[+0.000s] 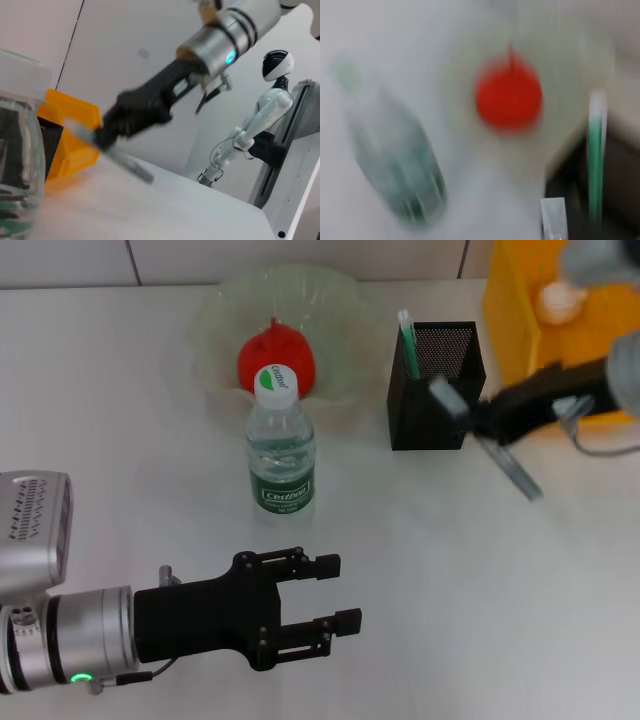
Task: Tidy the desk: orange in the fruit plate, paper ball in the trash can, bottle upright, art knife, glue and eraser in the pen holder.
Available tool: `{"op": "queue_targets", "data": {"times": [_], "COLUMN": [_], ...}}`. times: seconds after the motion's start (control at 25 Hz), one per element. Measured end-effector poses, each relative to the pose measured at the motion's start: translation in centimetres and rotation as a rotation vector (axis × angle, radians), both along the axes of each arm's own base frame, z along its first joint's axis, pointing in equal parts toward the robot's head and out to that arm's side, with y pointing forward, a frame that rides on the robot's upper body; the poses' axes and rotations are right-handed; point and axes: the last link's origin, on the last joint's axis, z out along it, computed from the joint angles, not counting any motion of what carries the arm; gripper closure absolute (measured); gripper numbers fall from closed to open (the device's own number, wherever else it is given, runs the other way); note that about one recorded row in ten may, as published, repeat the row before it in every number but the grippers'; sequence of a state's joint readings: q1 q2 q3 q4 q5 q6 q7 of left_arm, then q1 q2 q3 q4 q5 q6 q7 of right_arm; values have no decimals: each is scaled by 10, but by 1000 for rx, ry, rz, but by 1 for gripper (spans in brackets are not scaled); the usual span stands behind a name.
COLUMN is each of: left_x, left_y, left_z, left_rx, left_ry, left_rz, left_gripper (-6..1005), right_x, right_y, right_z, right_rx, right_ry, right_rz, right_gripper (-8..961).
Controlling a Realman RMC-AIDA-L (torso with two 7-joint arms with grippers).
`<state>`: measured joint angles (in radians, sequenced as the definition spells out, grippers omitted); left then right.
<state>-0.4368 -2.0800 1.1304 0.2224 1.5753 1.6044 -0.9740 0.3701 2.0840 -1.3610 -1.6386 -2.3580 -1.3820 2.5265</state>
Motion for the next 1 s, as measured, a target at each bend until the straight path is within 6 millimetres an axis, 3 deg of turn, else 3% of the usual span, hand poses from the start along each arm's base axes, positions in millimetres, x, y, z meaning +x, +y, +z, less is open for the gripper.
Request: {"op": "queue_targets", "data": {"times": [0.04, 0.2, 0.32, 0.4, 0.6, 0.8, 1.0], "left_x": [0, 1, 1, 2, 1, 0, 0], "left_y": [0, 1, 1, 1, 1, 1, 2], "left_z": [0, 0, 0, 0, 1, 1, 1], "left_rx": [0, 0, -3, -4, 1, 4, 8], "left_ry": [0, 0, -1, -3, -5, -4, -4], "left_rz": [0, -3, -8, -11, -4, 5, 9], "left_gripper": [336, 336, 336, 336, 336, 336, 336], "right_x": [0, -1, 7, 25, 51, 59, 61], "right_y": [0, -1, 5, 17, 32, 41, 42], "right_z": [0, 26, 25, 16, -4, -21, -26], "right_rx": [0, 142, 211, 314, 484, 515, 512], "right_ry": [0, 321, 414, 570, 672, 659, 652], "right_rz": [0, 224, 304, 357, 380, 365, 357], "right_gripper": [812, 814, 815, 815, 816, 817, 799]}}
